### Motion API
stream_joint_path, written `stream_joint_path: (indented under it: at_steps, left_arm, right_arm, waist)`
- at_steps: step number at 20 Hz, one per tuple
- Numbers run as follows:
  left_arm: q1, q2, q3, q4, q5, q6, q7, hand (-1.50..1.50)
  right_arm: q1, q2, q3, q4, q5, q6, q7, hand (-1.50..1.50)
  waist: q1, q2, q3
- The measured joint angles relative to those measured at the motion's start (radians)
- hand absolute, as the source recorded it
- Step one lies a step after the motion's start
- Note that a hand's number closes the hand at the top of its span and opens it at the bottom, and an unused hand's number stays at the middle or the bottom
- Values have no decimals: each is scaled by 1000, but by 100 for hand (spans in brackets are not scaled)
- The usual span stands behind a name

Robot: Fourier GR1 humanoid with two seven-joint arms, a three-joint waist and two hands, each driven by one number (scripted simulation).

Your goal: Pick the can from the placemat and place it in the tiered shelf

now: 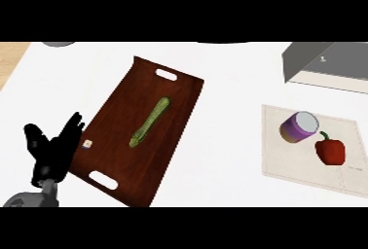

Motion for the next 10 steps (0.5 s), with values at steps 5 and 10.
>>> stream_joint_path:
  at_steps: [5, 10]
  left_arm:
    - [14, 4, -2, -26, 1, -28, 28, 0]
    - [8, -15, -6, -12, -13, -34, 23, 0]
  right_arm:
    - [79, -70, -14, -45, -24, 168, -16, -150]
    - [126, -155, -22, -204, -70, 275, 121, -150]
  waist:
    - [13, -3, -1]
    - [13, -6, -1]
